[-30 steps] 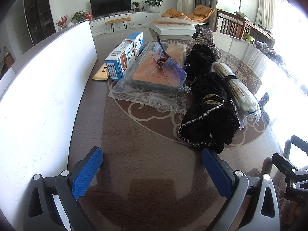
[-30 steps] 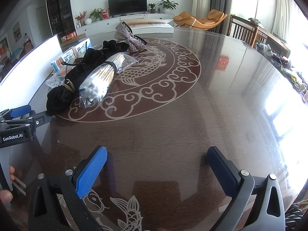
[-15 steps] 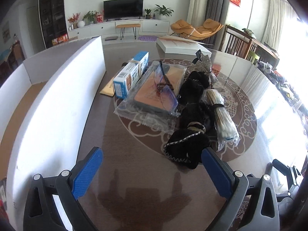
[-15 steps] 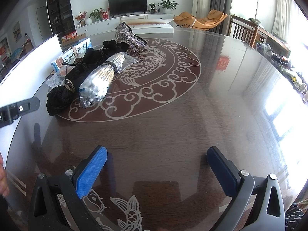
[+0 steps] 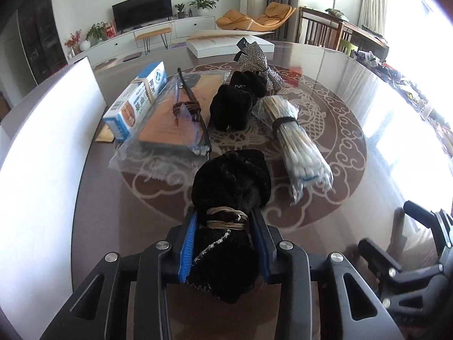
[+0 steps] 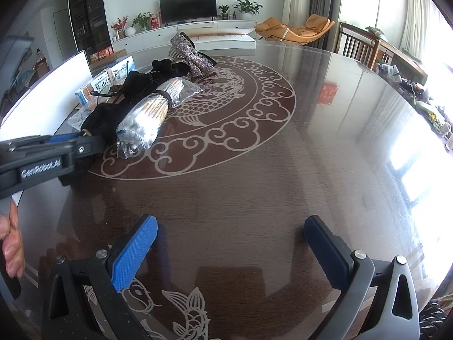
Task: Organize objects
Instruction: 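Grasp the black velvet pouch with the left tool while the right tool grasps the cotton swab bundle, then carry the pouch and swab bundle into the storage box and open both tools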
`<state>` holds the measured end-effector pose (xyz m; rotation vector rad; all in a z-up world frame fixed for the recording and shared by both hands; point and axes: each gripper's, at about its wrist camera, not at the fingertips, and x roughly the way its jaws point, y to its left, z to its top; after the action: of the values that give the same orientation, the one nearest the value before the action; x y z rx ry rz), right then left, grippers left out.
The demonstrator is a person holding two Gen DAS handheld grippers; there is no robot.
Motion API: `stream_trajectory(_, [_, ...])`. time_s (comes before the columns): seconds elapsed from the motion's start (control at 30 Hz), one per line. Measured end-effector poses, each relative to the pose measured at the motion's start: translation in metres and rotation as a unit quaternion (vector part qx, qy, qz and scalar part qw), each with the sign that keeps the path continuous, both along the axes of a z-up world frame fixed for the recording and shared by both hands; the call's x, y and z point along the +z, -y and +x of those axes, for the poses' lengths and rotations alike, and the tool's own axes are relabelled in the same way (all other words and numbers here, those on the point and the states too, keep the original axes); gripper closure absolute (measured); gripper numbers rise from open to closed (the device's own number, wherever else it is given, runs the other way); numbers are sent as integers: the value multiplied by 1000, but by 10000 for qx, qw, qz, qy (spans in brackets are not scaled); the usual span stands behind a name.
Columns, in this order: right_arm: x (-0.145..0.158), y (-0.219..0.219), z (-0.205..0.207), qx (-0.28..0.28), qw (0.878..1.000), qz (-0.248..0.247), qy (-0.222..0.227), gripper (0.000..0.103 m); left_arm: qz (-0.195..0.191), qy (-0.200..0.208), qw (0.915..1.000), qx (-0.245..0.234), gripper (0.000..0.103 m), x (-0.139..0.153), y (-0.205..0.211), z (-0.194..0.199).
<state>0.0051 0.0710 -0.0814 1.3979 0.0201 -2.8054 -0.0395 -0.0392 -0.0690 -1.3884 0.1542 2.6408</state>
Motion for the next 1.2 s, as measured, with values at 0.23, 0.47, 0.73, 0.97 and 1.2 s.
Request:
stream_trajectory(0.23, [0, 0, 0, 5, 10000, -1, -2, 0, -477, -80, 9988, -102, 4, -7, 13, 42])
stream_trajectory(0.47, [22, -8, -24, 376, 9908, -1201, 506, 0, 70, 302, 9995, -80, 0, -16, 24, 17])
stream_trajectory(0.73, [31, 60, -146, 859, 9805, -969, 1477, 23, -32, 497, 9987, -126, 22, -11, 23, 11])
stream_trajectory(0.97, [20, 49, -135, 792, 9826, -798, 1477, 74, 637, 77, 9979, -131, 72, 6, 42, 37])
stream_trajectory(1.2, [43, 20, -60, 874, 9665, -2102, 1183, 74, 1487, -591, 9871, -26, 72, 80, 78, 92])
